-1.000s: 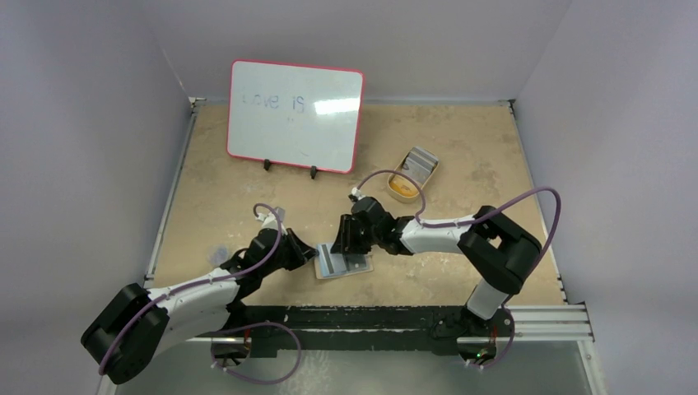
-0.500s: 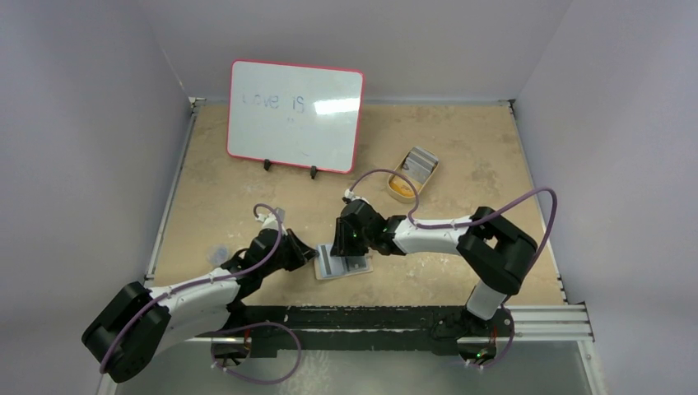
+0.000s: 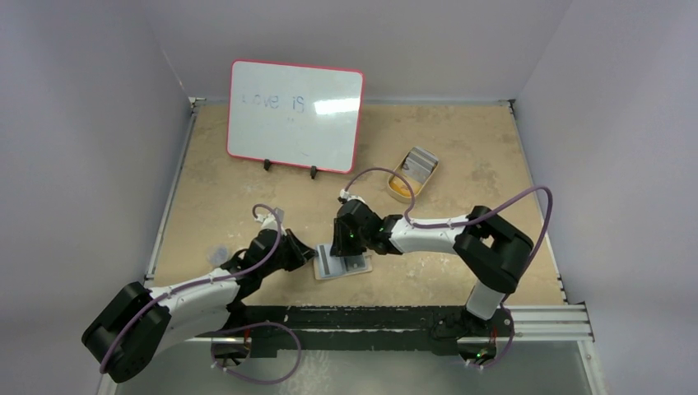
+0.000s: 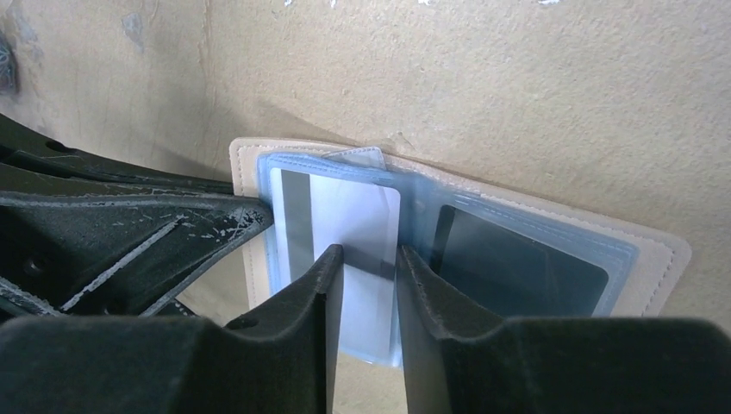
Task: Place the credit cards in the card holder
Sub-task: Insert the credit card into the card holder, then pick up the credit card from the storage box.
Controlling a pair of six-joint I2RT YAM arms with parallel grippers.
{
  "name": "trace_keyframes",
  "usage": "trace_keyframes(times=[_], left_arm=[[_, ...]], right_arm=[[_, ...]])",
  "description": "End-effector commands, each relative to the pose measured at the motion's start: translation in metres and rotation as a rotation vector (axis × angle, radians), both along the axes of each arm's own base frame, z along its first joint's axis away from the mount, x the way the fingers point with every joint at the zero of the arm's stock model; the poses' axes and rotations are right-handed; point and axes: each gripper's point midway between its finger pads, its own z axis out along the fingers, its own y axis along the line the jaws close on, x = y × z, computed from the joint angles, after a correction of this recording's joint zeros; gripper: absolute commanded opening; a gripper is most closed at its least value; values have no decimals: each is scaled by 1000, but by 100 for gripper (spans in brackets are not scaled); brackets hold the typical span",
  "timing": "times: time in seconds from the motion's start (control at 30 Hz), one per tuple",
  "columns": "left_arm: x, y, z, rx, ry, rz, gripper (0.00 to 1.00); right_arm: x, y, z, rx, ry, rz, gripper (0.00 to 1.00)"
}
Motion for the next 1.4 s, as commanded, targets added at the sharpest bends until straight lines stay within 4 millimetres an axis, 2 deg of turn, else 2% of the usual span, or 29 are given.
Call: trace_keyframes(times=[0.0,0.07,0.13,0.2,0.27,0.33,0.43,0.5,0.57,0.7,0.77,0.87,0.97,1.07,1.17,1.37], left_arm=[[5,-6,13,-40,-35,-5,0],[5,-5,12,-31,-34,-2,0],[6,-5,13,-31,-36,0,0],[7,-5,14,-22,-37,-2,0],[8,-3,14,4,-38,-3,0],[9,0,13,35,-35,3,0],[11,4,15,60,-41,14,0],[13,5,18,69,-49,18,0],[15,6,21,79,-56,22,6],[19,5,34,105,-69,11,23],[21,6,42,122,-75,8,28],[22,9,55,129,-94,18,33],[22,10,65,129,-116,16,50],[22,9,78,124,-137,3,55],[20,10,93,126,-153,-11,57],[18,13,125,122,-200,-25,57]], right_arm=[[-2,26,15,40,-34,64,28],[-4,23,11,15,-27,65,24],[-3,25,19,15,-24,70,21],[-2,20,22,5,-20,51,21],[4,9,27,-24,-49,43,24],[16,-2,39,-47,-104,44,31],[43,-16,69,-71,-226,48,40],[70,-31,95,-90,-310,10,42],[95,-49,111,-139,-377,-28,43],[143,-97,121,-331,-448,-130,44],[167,-120,126,-419,-485,-163,44],[193,-132,138,-496,-545,-140,44],[217,-149,151,-591,-615,-141,45],[240,-183,148,-722,-613,-191,46],[257,-216,133,-809,-552,-209,46],[278,-245,104,-859,-477,-157,53]])
